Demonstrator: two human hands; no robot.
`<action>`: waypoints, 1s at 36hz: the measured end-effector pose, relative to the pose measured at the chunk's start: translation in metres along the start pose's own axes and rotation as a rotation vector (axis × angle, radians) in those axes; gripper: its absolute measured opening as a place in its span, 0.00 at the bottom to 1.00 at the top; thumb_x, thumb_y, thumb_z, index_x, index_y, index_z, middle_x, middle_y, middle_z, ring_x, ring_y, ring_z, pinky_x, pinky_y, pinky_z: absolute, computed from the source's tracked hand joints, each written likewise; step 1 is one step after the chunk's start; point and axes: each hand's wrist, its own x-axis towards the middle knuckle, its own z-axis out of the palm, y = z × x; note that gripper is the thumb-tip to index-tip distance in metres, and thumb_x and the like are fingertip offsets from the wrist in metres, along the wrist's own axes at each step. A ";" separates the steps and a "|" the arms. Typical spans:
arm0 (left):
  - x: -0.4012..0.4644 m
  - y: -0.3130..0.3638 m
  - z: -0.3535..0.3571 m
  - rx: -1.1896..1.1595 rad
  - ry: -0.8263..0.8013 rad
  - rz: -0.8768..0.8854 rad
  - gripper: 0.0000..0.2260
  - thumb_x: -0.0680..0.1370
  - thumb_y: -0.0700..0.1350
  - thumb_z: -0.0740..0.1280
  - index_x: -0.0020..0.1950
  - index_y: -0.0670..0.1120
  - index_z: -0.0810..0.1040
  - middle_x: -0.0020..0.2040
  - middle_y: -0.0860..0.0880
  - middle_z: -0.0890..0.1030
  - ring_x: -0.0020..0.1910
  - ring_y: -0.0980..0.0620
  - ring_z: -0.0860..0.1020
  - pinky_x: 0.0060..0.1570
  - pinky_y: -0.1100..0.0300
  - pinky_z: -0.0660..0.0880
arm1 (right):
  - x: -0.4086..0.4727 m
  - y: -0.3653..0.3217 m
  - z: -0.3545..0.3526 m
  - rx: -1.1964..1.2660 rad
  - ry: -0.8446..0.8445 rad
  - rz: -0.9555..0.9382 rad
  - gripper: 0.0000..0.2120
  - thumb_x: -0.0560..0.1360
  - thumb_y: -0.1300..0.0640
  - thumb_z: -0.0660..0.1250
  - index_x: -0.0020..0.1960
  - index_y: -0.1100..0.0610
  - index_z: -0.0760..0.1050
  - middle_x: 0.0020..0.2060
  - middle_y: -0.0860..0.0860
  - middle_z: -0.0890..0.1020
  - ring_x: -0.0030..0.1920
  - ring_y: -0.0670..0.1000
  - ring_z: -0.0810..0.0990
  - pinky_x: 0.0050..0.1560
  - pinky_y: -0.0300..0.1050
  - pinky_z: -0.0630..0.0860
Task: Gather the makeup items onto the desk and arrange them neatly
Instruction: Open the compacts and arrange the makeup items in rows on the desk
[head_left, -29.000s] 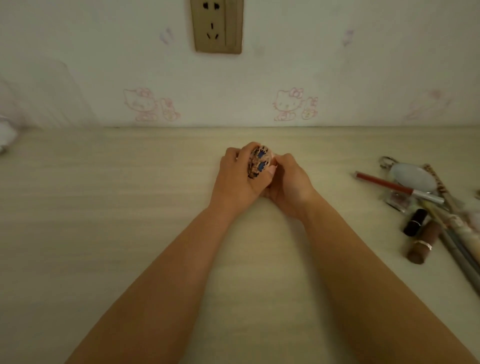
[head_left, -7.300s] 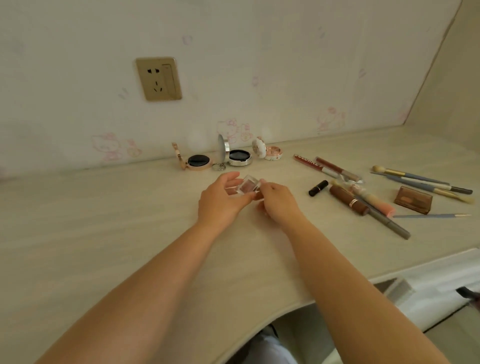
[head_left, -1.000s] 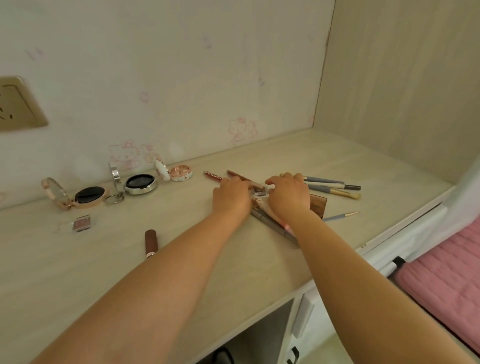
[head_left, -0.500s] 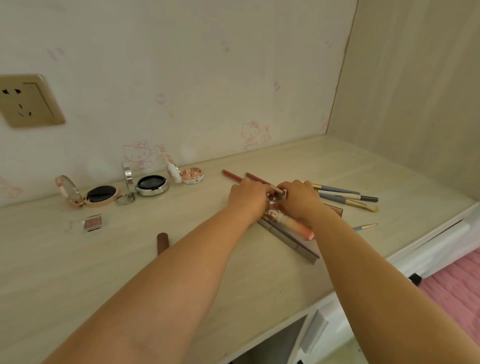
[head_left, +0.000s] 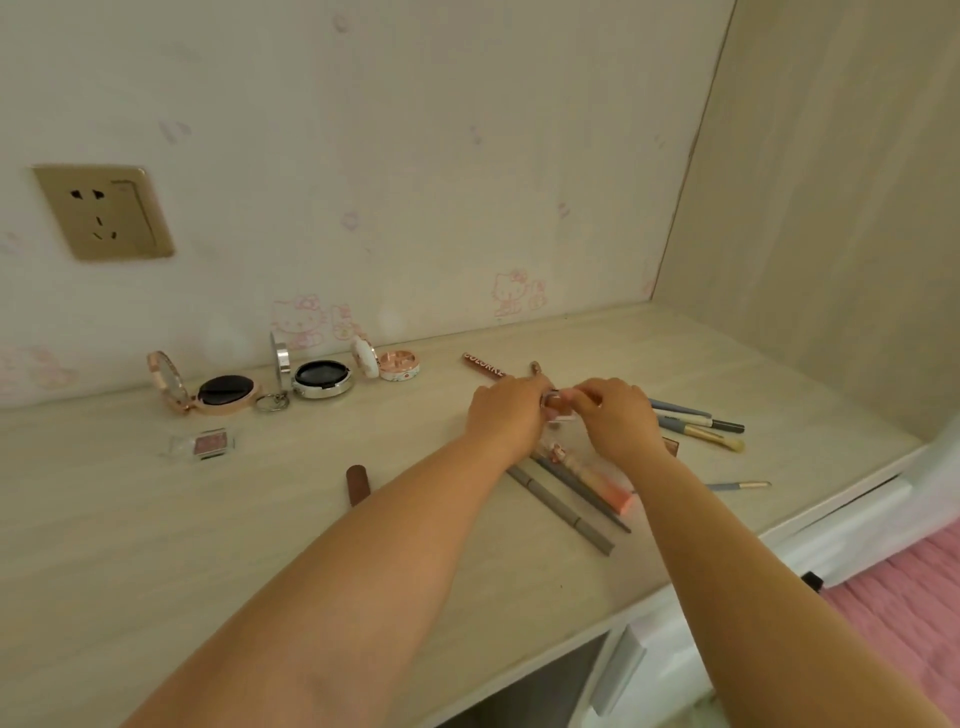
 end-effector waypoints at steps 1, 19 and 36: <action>-0.001 -0.001 -0.003 -0.071 0.007 -0.023 0.09 0.79 0.50 0.61 0.57 0.50 0.74 0.51 0.46 0.80 0.52 0.45 0.76 0.47 0.53 0.70 | -0.002 -0.007 -0.002 0.080 0.027 0.000 0.13 0.79 0.49 0.58 0.54 0.53 0.79 0.49 0.54 0.79 0.50 0.54 0.75 0.48 0.47 0.72; -0.118 -0.109 -0.108 -0.573 0.335 -0.374 0.13 0.77 0.47 0.66 0.61 0.50 0.78 0.57 0.50 0.80 0.53 0.55 0.77 0.55 0.66 0.70 | -0.085 -0.164 0.063 1.056 -0.414 0.111 0.06 0.78 0.58 0.62 0.45 0.58 0.74 0.37 0.55 0.81 0.35 0.50 0.81 0.35 0.38 0.77; -0.223 -0.185 -0.126 -0.500 0.562 -0.635 0.19 0.70 0.51 0.73 0.59 0.51 0.78 0.52 0.51 0.78 0.52 0.54 0.77 0.51 0.66 0.68 | -0.160 -0.241 0.146 0.801 -0.371 -0.265 0.12 0.74 0.63 0.63 0.53 0.52 0.80 0.42 0.45 0.83 0.44 0.42 0.79 0.46 0.30 0.72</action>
